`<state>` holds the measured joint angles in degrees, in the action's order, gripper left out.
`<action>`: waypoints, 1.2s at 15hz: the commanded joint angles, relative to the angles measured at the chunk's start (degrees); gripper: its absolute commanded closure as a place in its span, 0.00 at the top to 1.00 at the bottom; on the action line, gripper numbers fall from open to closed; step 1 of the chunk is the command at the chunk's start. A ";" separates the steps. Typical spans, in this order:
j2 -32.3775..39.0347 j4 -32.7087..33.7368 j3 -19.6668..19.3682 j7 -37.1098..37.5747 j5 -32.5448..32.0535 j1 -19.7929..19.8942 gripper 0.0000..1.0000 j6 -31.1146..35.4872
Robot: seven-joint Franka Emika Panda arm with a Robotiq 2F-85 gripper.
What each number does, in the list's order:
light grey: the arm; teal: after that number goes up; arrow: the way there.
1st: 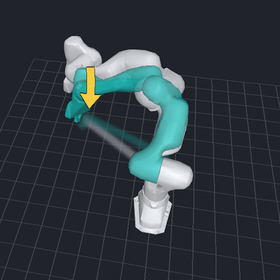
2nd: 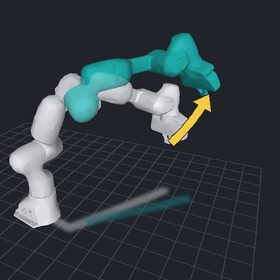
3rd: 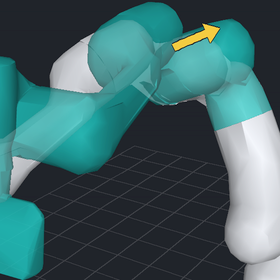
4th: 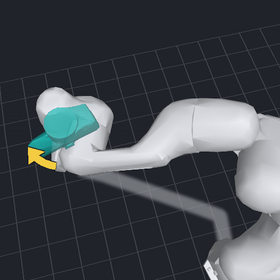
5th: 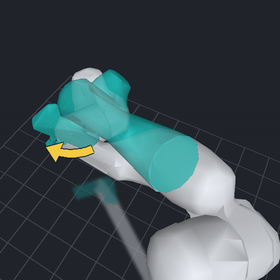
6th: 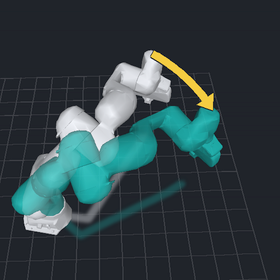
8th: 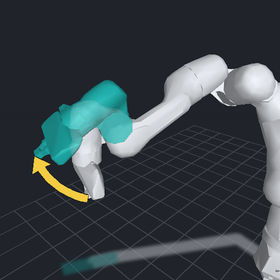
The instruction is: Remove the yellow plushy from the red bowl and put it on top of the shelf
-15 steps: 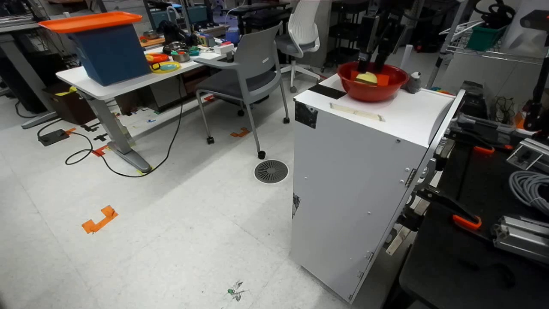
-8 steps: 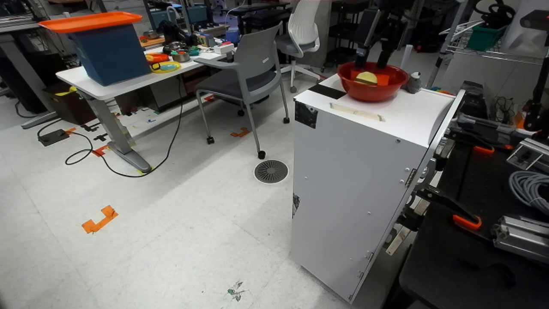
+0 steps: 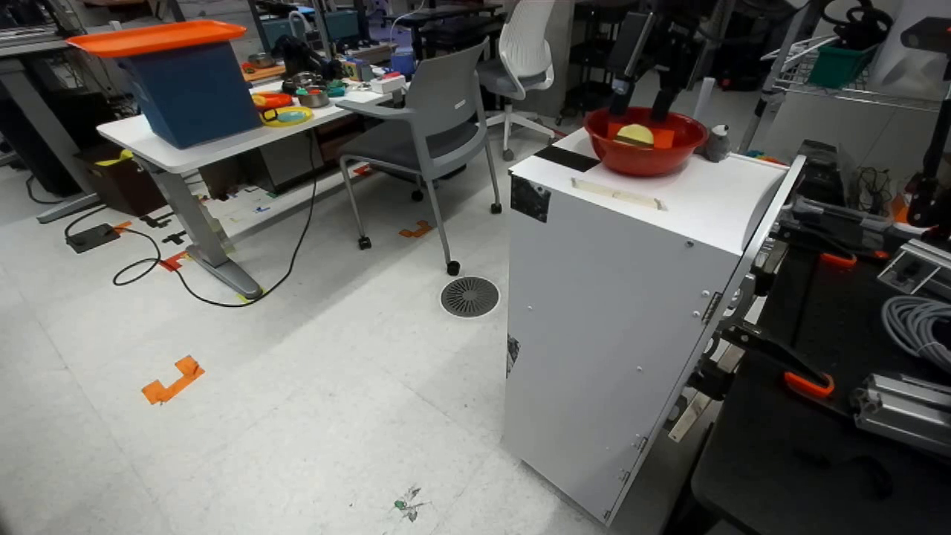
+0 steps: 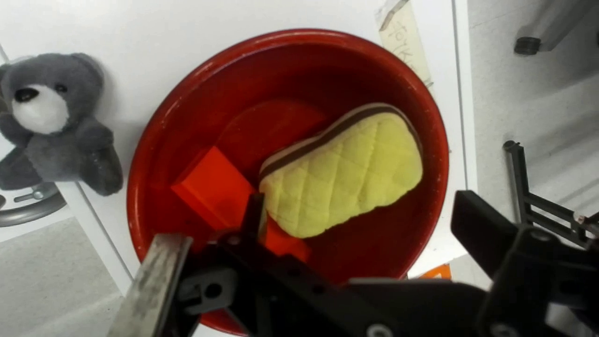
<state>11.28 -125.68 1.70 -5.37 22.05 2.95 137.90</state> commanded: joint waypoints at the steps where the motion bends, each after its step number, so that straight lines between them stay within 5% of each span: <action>1: 1.13 1.36 0.30 1.73 1.34 -0.20 1.00 -0.89; 15: 1.16 1.00 0.43 8.70 4.21 -0.33 0.99 -0.54; 18: 1.05 0.93 0.47 8.63 4.84 -0.28 0.68 -0.49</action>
<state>12.10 -125.66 2.18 2.89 25.02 2.58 137.89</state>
